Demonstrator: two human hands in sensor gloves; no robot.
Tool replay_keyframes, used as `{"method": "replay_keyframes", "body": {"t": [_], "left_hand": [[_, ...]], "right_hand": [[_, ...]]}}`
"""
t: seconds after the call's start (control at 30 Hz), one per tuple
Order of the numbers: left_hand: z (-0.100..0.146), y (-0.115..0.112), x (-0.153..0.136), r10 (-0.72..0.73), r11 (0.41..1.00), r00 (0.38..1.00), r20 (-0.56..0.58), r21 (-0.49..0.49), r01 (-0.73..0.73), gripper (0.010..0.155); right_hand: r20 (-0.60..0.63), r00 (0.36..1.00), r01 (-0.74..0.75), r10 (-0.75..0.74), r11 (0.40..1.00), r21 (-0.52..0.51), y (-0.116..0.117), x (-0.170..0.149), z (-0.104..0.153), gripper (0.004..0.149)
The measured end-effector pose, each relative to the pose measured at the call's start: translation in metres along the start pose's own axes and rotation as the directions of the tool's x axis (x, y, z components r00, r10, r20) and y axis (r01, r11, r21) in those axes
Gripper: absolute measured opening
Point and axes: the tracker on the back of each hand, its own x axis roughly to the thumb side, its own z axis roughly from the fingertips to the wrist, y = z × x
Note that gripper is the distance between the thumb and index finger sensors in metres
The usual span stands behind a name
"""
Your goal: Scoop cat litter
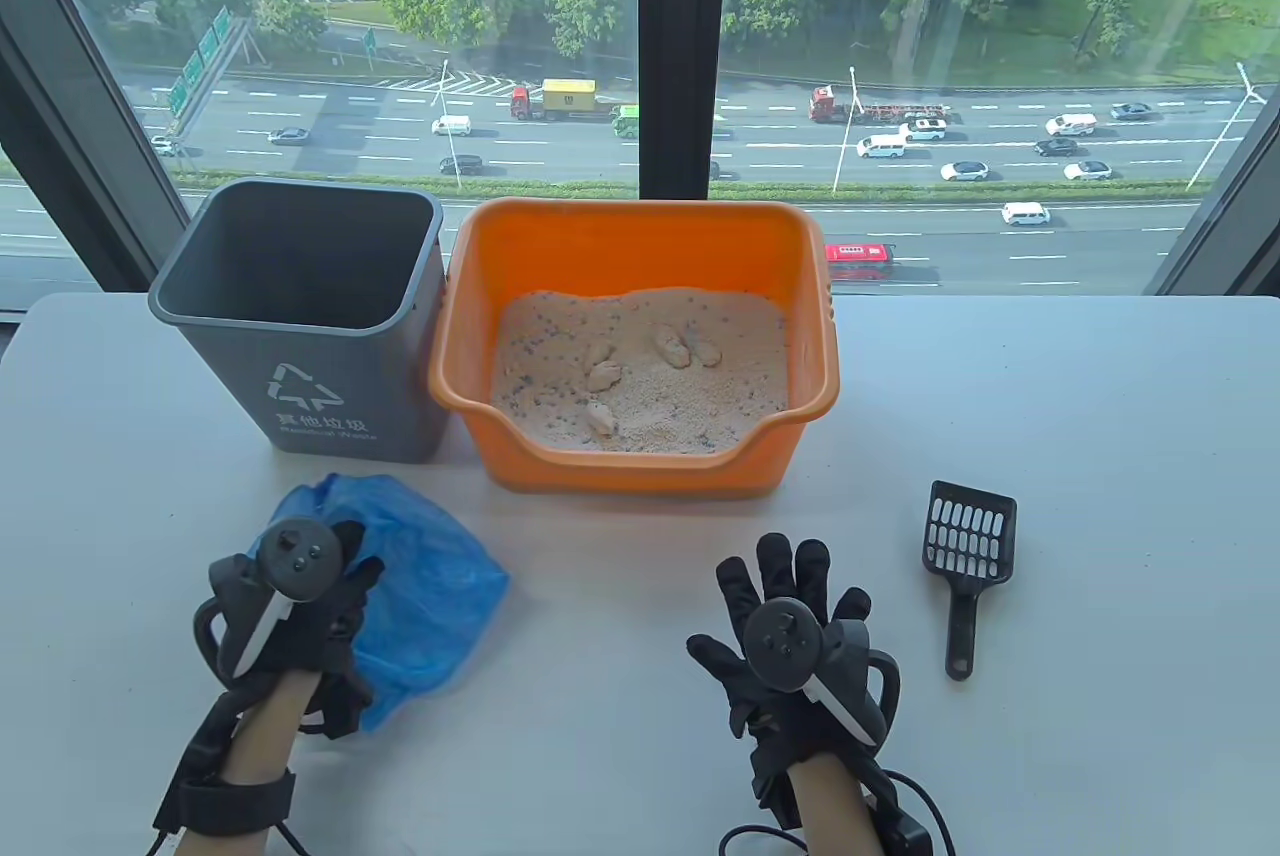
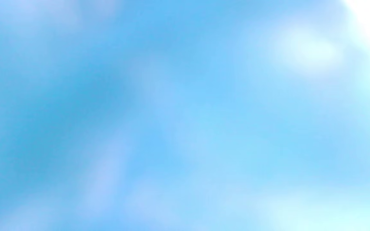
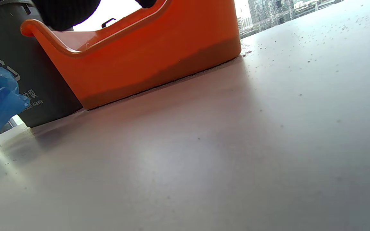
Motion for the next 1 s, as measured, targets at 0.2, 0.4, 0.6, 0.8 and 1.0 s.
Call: {"method": "replay_keyframes", "body": {"t": [0.2, 0.4, 0.6, 0.8, 1.0], "left_hand": [[0.042, -0.012, 0.089, -0.101, 0.994, 0.934, 0.343, 0.061, 0.086, 0.038], [0.072, -0.043, 0.160, -0.203, 0.979, 0.780, 0.591, 0.101, 0.178, 0.038], [0.066, -0.062, 0.186, -0.141, 0.985, 0.729, 0.669, 0.023, 0.169, 0.038], [0.058, -0.075, 0.172, -0.065, 0.938, 0.675, 0.735, -0.185, 0.292, 0.040], [0.045, -0.093, 0.150, 0.085, 0.813, 0.696, 0.713, -0.453, 0.365, 0.047]], "right_hand": [[0.123, 0.970, 0.219, -0.210, 0.973, -0.068, -0.008, 0.012, 0.007, 0.076], [0.201, 0.887, 0.435, -0.416, 0.898, -0.059, -0.017, 0.014, 0.013, 0.084], [0.134, 0.889, 0.449, -0.438, 0.891, -0.067, -0.014, 0.003, 0.004, 0.037], [0.110, 0.916, 0.401, -0.386, 0.894, -0.199, -0.016, -0.001, 0.005, 0.036], [0.146, 0.880, 0.475, -0.452, 0.822, -0.315, -0.023, -0.004, 0.010, 0.036]]}}
